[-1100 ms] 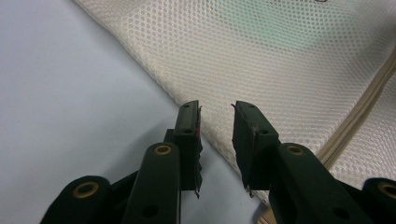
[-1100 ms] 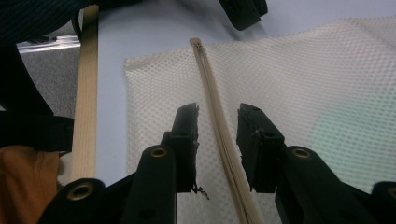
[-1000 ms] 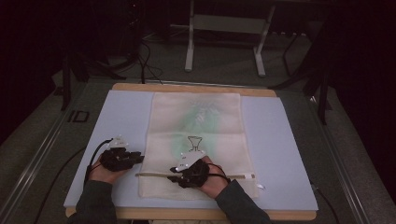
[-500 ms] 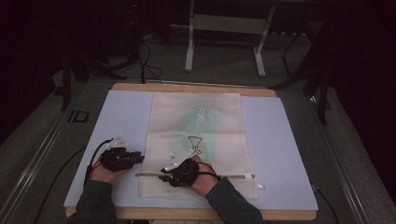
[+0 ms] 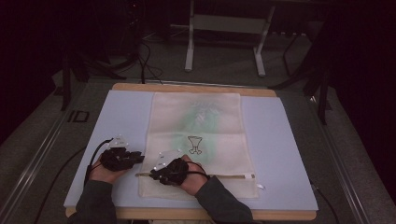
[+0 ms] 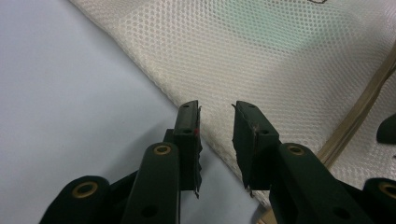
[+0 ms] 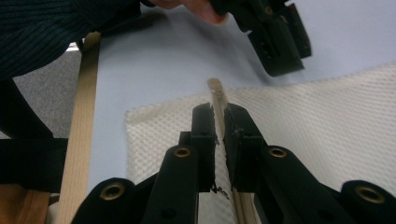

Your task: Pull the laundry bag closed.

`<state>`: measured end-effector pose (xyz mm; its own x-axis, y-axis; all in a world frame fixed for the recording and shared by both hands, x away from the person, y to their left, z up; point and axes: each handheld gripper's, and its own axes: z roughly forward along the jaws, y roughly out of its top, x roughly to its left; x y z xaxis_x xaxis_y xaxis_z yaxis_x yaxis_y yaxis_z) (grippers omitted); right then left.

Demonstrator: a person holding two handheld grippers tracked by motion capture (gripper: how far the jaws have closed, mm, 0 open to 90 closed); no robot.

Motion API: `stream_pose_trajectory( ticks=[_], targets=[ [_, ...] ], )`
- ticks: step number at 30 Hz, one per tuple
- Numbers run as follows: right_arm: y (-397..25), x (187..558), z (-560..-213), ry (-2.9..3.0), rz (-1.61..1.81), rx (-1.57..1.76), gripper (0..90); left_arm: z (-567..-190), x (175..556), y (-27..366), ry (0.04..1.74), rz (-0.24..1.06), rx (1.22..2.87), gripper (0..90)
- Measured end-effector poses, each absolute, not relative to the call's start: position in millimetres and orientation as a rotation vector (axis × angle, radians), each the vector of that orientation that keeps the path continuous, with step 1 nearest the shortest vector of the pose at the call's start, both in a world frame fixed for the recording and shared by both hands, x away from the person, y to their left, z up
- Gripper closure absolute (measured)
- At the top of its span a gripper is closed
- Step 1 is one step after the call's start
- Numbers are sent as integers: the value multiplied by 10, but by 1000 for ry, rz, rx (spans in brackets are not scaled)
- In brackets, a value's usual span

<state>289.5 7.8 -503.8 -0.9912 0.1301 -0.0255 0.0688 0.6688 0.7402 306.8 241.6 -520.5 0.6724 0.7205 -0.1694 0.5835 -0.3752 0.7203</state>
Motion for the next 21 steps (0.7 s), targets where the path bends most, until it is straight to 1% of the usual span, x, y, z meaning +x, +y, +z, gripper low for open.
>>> stream_pose_trajectory(
  ticks=[4, 6, 12, 16, 21],
  targets=[
    [146, 2898, -5057, 2803, 1236, 166, 869, -5205, 3070, 2420, 1002, 220, 2090, 710],
    [172, 2907, -5066, 2804, 1236, 169, 868, -5204, 3070, 2422, 1002, 220, 2090, 710],
    [244, 2929, -5089, 2816, 1243, 190, 790, -5205, 3074, 2416, 1003, 221, 2096, 704],
    [298, 2929, -5097, 2821, 1232, 188, 771, -5206, 3075, 2414, 1003, 221, 2097, 704],
    [364, 2934, -5129, 2828, 1212, 180, 771, -5202, 3075, 2423, 1005, 223, 2092, 704]
  ],
)
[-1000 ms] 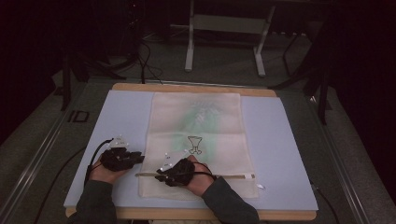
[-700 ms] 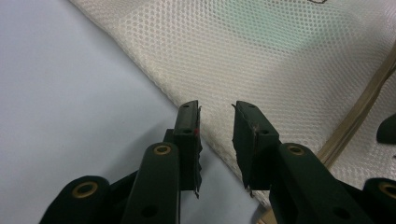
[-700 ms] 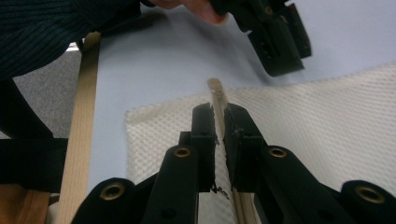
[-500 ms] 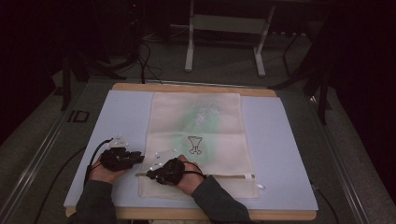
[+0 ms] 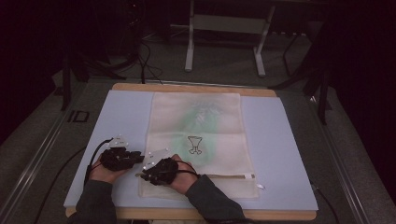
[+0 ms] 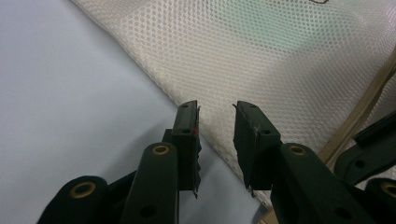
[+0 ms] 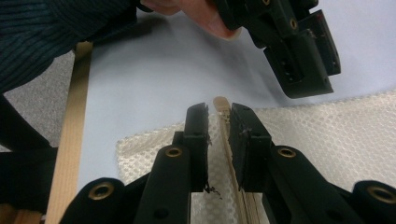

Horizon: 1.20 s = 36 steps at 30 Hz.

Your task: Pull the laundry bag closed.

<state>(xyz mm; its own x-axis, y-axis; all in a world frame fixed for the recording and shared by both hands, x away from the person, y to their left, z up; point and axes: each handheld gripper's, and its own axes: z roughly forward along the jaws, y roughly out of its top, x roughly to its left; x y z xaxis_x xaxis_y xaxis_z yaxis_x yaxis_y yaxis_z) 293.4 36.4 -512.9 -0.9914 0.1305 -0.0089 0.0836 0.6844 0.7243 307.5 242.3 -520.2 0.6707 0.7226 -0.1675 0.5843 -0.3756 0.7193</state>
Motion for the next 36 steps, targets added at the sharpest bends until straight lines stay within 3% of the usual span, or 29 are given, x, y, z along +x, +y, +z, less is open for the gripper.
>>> stream_pose_trajectory(
  ticks=[5, 36],
  targets=[
    [427, 2945, -5155, 2806, 1205, 204, 738, -5201, 3075, 2427, 1008, 222, 2089, 703],
    [756, 3021, -5310, 2828, 1115, 211, 759, -5191, 3077, 2456, 1016, 226, 2070, 703]
  ],
)
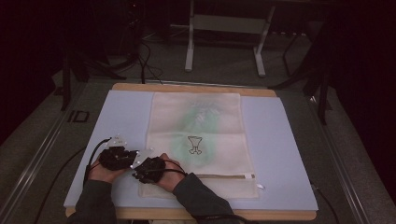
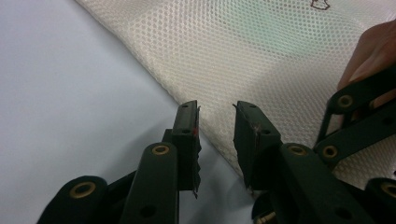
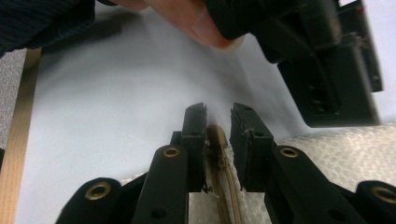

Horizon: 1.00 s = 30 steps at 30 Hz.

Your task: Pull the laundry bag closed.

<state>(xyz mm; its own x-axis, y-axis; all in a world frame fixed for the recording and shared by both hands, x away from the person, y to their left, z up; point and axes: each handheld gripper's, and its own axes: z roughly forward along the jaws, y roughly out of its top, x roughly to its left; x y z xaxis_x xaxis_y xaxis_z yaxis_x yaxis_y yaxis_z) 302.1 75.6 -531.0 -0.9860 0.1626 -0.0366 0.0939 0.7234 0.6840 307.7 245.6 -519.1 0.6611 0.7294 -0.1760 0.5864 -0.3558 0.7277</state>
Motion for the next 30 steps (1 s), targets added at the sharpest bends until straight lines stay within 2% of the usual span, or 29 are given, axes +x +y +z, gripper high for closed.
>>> stream_pose_trajectory(
  ticks=[6, 16, 30],
  targets=[
    [812, 3025, -5317, 2837, 1092, 219, 810, -5185, 3076, 2473, 1024, 234, 2060, 702],
    [747, 3022, -5208, 2811, 1203, 223, 813, -5173, 3073, 2497, 1039, 249, 2042, 703],
    [439, 3008, -5182, 2828, 1243, 251, 837, -5191, 3079, 2481, 1040, 235, 2057, 702]
  ],
)
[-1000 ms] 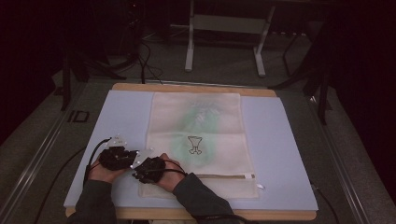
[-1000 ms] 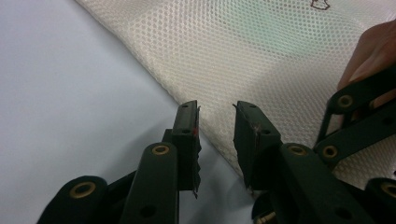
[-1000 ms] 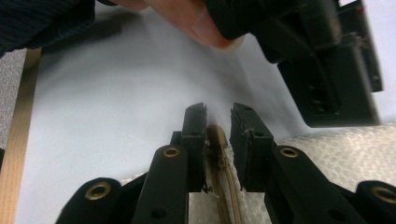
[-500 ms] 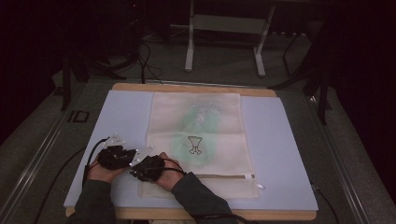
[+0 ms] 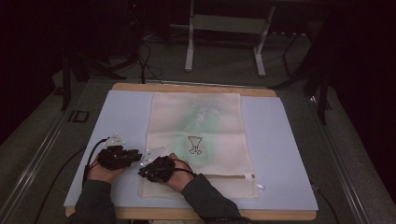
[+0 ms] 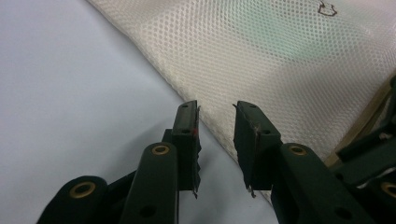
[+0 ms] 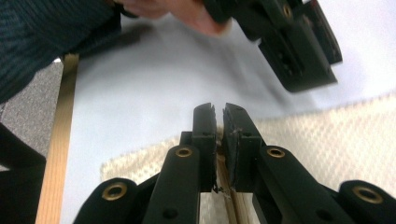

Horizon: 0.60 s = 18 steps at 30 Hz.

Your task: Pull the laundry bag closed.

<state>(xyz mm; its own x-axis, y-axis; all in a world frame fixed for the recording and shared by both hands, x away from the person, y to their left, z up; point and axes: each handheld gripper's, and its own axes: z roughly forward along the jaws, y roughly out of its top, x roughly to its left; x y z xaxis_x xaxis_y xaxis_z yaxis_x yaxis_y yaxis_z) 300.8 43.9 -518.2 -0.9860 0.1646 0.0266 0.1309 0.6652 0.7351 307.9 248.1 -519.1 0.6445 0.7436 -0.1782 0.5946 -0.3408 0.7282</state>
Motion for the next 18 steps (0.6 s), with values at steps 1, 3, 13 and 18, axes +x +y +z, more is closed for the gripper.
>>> stream_pose_trajectory(
  ticks=[1, 3, 13, 18],
  targets=[
    [418, 3010, -5197, 2829, 1239, 258, 836, -5191, 3077, 2476, 1039, 233, 2060, 702],
    [399, 3017, -5217, 2835, 1236, 272, 833, -5194, 3080, 2466, 1033, 230, 2065, 701],
    [388, 3062, -5304, 2874, 1214, 300, 775, -5201, 3081, 2462, 1030, 221, 2072, 701],
    [408, 3067, -5305, 2894, 1215, 313, 760, -5205, 3083, 2453, 1026, 212, 2078, 701]
  ],
)
